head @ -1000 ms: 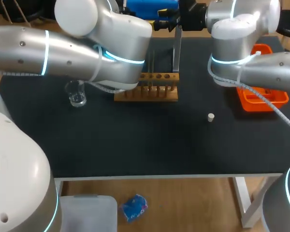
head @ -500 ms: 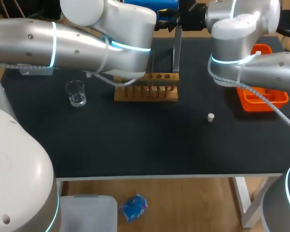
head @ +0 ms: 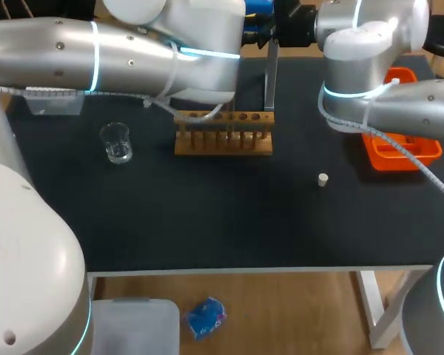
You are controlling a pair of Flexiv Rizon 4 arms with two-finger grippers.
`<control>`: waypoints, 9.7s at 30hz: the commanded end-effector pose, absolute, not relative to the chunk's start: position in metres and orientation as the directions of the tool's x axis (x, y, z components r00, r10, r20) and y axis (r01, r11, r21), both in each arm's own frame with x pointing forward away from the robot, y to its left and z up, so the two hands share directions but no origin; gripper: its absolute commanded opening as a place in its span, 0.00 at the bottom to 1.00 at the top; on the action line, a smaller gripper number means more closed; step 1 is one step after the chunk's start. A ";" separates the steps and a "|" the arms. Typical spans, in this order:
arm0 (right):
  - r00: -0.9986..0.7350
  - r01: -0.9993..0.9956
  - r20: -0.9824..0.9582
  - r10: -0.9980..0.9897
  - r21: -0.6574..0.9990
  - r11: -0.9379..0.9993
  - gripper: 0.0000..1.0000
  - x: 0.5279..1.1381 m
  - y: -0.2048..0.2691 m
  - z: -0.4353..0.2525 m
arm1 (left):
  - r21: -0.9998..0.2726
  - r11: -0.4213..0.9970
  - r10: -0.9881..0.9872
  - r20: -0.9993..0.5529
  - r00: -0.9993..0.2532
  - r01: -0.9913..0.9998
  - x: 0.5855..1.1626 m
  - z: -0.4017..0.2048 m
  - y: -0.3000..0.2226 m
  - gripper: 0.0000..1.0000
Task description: Invert the test tube, pick up the pipette, mount the tip to pipette, aspirate from beaker and dispense into the tube, eject the tip, return the pipette, and cap with the stopper.
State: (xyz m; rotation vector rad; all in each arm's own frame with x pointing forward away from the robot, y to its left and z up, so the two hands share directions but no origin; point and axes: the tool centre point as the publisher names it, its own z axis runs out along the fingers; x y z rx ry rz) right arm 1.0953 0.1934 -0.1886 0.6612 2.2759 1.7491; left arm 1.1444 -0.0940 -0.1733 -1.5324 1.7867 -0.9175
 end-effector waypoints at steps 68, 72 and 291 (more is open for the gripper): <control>-0.881 0.229 0.114 0.458 0.952 0.203 1.00 1.096 0.193 -0.189 | -0.798 0.083 -0.995 -0.033 -0.094 -0.597 1.188 -0.178 -0.089 0.00; -0.881 0.229 0.114 0.458 0.952 0.203 1.00 1.096 0.193 -0.189 | -0.796 0.082 -0.995 -0.031 -0.095 -0.600 1.190 -0.179 -0.088 0.00; -0.975 -0.007 -0.071 0.211 0.956 0.293 1.00 0.919 0.036 -0.201 | -0.804 0.580 -0.289 -0.053 -0.956 -0.131 0.974 -0.214 -0.172 1.00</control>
